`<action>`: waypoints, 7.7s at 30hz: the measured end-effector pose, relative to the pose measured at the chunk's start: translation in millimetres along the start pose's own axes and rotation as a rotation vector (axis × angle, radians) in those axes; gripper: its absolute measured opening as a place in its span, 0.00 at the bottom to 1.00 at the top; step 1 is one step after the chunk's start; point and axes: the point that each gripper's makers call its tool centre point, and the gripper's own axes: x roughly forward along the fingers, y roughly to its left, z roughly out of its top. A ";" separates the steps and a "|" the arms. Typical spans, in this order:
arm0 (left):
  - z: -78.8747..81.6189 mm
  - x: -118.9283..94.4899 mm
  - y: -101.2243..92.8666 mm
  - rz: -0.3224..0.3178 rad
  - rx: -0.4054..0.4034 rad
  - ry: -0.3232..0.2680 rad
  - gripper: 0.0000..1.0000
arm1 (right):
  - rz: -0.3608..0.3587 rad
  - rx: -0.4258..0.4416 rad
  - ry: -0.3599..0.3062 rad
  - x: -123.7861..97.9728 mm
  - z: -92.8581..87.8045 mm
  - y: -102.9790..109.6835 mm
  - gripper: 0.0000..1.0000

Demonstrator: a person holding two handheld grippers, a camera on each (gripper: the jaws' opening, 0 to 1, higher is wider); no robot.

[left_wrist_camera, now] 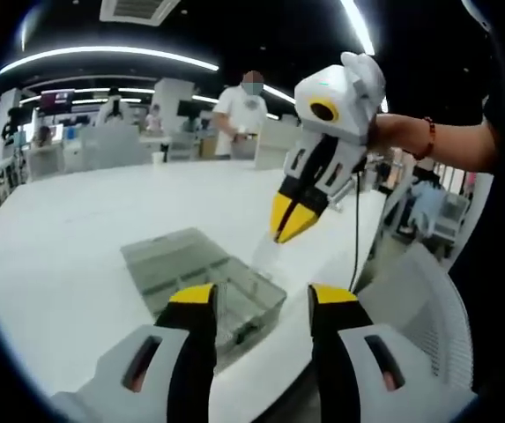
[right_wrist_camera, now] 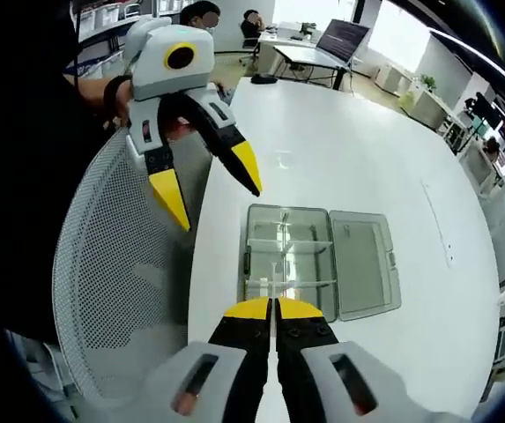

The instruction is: Insert the divider into the dual guide fixture by aligning both edges with the guide slots and pushing it downward to the bottom, including one-sided entry, uneven engagement, binding, and posture correction.

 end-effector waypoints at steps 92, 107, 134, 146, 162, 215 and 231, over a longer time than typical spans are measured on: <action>-12.8 -4.9 16.4 0.056 -0.051 0.021 0.70 | 0.099 0.054 0.150 53.6 -36.5 -21.6 0.00; -15.5 -7.8 19.0 0.056 -0.062 0.021 0.70 | 0.110 0.046 0.161 63.3 -39.7 -17.8 0.00; -18.0 -4.7 14.3 0.038 -0.059 0.045 0.70 | 0.076 0.067 0.173 82.7 -51.9 -16.6 0.00; -12.1 -0.8 10.7 0.013 -0.025 0.067 0.70 | 0.024 0.102 0.140 78.5 -52.9 -21.0 0.00; -6.9 4.2 -5.2 -0.031 0.006 0.071 0.70 | -0.089 0.186 0.022 53.0 -39.4 -22.3 0.08; -5.1 16.2 -25.1 -0.043 -0.013 0.111 0.70 | -0.056 0.319 0.016 64.0 -131.2 -2.5 0.42; -11.7 14.8 -22.5 -0.034 -0.034 0.124 0.70 | -0.067 0.309 0.045 73.1 -142.9 -4.8 0.40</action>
